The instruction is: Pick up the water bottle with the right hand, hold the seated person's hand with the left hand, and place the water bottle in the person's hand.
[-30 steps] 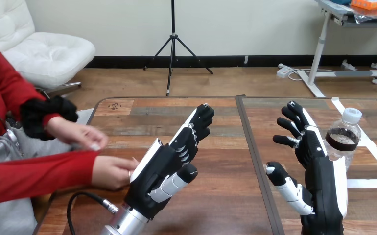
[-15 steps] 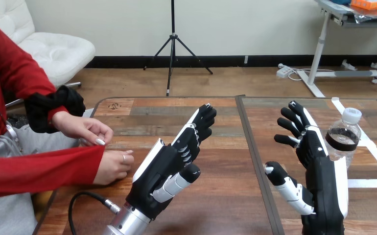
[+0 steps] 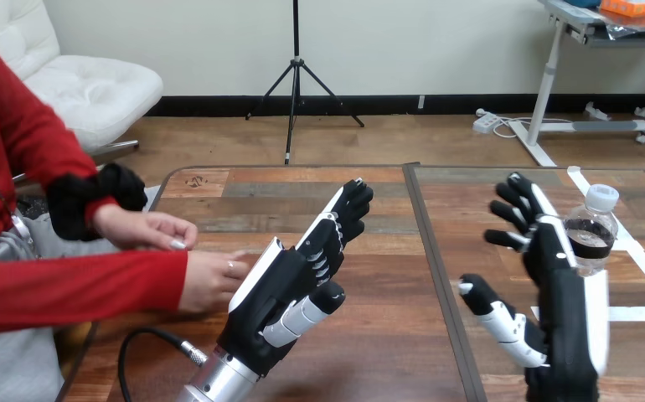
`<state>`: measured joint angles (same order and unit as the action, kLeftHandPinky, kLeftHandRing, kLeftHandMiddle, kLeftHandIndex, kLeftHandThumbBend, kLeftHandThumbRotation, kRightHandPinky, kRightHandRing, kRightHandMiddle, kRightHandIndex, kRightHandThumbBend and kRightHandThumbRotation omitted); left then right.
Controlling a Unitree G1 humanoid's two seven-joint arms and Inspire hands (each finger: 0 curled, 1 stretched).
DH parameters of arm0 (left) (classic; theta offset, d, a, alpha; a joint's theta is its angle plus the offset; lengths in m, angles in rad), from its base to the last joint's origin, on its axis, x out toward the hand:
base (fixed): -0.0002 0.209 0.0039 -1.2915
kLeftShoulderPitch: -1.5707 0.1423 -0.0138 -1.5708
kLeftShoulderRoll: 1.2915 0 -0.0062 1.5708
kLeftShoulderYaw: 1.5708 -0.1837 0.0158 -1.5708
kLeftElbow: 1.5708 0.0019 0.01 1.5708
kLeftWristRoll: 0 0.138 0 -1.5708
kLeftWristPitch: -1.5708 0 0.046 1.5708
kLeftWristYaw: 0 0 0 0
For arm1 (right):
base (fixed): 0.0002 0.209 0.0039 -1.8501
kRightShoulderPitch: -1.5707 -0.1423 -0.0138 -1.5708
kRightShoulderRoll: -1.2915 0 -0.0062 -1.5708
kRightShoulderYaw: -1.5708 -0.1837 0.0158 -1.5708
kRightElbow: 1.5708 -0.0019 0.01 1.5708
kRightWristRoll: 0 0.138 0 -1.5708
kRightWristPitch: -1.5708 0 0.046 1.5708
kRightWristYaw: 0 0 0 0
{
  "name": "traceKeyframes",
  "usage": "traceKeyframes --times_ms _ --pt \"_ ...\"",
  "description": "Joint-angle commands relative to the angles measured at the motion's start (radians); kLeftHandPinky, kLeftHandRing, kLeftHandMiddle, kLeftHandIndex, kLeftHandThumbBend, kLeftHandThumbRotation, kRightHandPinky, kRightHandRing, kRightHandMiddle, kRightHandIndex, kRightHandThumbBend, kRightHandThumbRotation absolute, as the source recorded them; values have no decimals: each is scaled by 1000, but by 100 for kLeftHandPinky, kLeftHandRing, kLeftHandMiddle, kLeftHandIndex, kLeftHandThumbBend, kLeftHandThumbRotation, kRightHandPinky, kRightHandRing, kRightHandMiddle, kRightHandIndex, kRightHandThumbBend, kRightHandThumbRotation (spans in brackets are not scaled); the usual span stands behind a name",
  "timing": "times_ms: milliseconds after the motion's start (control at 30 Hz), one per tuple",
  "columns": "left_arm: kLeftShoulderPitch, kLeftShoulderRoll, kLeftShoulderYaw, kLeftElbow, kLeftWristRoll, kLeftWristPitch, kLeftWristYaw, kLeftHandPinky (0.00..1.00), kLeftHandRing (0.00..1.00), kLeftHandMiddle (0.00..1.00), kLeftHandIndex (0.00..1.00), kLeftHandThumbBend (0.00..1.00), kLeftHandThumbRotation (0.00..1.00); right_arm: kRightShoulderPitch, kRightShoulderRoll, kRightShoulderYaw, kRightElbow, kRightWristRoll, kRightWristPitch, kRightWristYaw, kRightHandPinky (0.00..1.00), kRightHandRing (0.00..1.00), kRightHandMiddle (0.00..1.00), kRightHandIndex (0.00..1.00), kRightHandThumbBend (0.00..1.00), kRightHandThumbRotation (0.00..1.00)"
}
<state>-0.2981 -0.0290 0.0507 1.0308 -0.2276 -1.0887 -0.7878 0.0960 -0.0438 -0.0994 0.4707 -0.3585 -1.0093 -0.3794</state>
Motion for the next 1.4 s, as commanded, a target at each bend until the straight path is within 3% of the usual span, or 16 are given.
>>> traceKeyframes --times_ms 0,433,633,867,1167,1367 --pt "-68 -3 0 -7 0 -11 5 99 100 100 100 100 85 -31 6 -29 -56 -22 -42 -49 66 80 84 86 100 70" --pt "-71 -4 0 -3 -1 -10 3 99 100 100 100 100 85 -13 19 -82 -69 -100 -87 -180 67 80 83 85 100 62" --pt "-71 -5 0 -1 1 -10 6 100 100 100 100 100 85 -8 25 -122 -68 -162 -115 -272 66 78 81 83 100 59" --pt "-72 -6 0 0 3 -9 7 100 100 100 100 100 85 -5 20 -145 -53 -177 -145 -330 67 79 81 83 100 56" --pt "-74 -10 0 2 -2 -7 3 100 100 100 100 100 85 -8 6 -189 -28 -229 -145 -427 68 81 82 84 100 57" --pt "-76 -12 1 5 0 -13 5 100 100 100 100 100 85 -9 -7 -198 -12 -245 -134 -472 68 82 83 85 100 58"
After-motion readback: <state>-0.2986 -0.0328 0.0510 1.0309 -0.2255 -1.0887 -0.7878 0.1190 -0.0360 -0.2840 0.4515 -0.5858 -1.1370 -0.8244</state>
